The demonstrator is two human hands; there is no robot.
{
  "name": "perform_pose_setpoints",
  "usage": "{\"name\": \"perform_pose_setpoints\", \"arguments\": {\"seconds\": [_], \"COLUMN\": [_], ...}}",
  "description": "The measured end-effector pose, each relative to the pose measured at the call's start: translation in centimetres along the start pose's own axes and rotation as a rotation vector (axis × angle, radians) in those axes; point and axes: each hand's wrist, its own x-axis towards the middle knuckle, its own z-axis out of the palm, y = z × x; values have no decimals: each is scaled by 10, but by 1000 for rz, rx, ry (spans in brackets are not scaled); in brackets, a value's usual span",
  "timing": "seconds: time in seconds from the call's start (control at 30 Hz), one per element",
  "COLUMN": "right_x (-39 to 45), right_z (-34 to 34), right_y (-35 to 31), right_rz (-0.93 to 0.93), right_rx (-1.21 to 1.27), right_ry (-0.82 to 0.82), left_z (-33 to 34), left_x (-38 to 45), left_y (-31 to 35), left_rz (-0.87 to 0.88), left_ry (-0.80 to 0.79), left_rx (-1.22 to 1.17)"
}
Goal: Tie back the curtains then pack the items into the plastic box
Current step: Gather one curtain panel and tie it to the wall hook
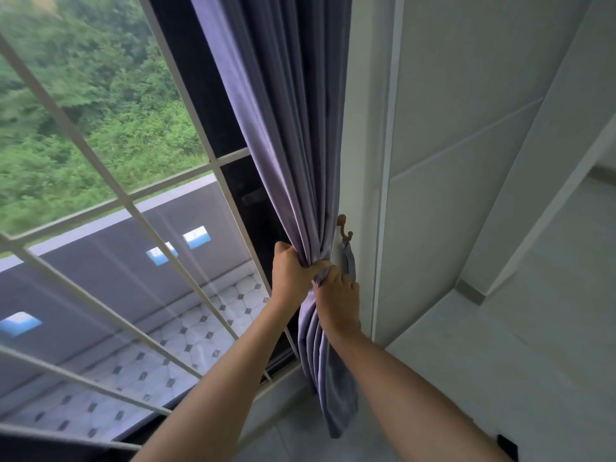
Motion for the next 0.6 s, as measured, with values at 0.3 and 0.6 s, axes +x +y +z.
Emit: {"name": "perform_pose_setpoints", "arguments": {"seconds": [0.3,0.6], "right_x": [4,9], "right_z": [-6,-34], "right_y": [-4,17], "right_rz": [-84,-36], "right_rx": [-4,856], "right_ry": [63,-417], "left_z": [7,5], "left_x": [1,19], "left_y": [2,-1], "left_rz": [15,-95], "left_ry": [107,77], "left_rx": [-94,-168]}}
